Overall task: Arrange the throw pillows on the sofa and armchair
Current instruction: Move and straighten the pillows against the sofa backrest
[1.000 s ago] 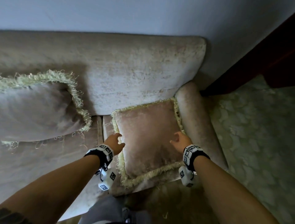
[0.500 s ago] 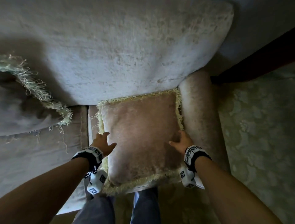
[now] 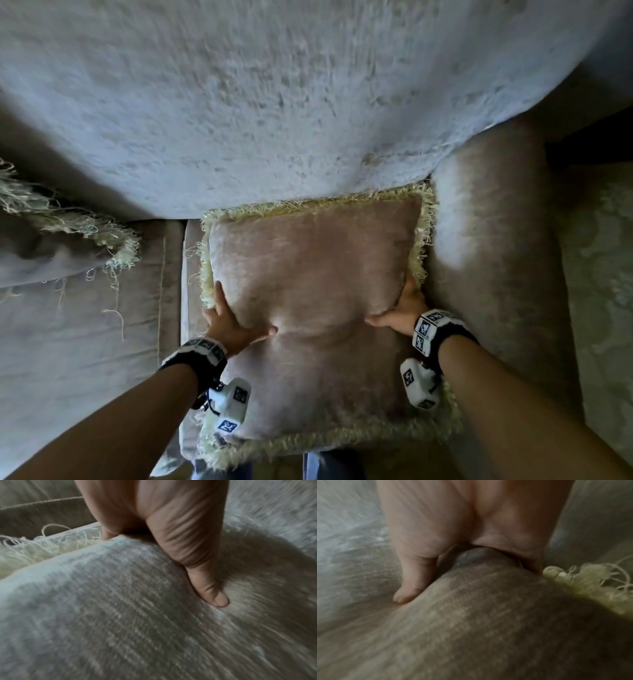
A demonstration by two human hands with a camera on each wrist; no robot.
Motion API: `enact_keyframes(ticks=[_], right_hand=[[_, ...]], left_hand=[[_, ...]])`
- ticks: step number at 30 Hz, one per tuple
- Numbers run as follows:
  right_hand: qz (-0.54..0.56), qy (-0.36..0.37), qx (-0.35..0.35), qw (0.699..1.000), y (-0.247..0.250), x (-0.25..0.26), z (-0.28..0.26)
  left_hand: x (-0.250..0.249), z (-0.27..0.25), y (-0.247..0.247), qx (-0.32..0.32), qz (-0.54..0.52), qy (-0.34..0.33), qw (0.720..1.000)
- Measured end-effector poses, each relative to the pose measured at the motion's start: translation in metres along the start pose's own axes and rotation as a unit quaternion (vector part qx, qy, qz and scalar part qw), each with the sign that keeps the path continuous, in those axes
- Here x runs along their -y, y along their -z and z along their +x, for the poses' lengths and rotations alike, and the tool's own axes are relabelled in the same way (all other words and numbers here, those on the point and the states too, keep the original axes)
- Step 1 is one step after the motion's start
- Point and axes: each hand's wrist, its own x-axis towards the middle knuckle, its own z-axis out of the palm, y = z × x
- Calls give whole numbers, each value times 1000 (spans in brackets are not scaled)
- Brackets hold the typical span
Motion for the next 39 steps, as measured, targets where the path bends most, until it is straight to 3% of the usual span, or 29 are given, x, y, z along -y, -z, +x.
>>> enact_keyframes(ticks=[5,10,14,20,27,32,36,39], right_hand=[[-16,-10,8,1000,-8,0,10],[27,34,-46,998,-10,-4,-6],[45,70,-91,992,-4,-10,-39],[89,99,-150,980,13,-6,-99],[117,194,-230,946,50,66,-131],[87,200,-244,945,67,116,-123],[48,182,-231,955,64,140,-109],[18,137,-203,969,52,147,-94]], left_hand=[[6,12,0,-11,-59,-26,998],[10,-1,4,-40,-74,-70,994],[15,-25,8,-60,-110,-147,981],[17,-72,32,-134,-197,-275,932],[-24,-106,107,-236,-194,-377,875],[-45,-96,143,-286,-188,-381,859],[-54,-71,148,-304,-146,-330,882],[-56,-48,142,-329,-121,-319,881]])
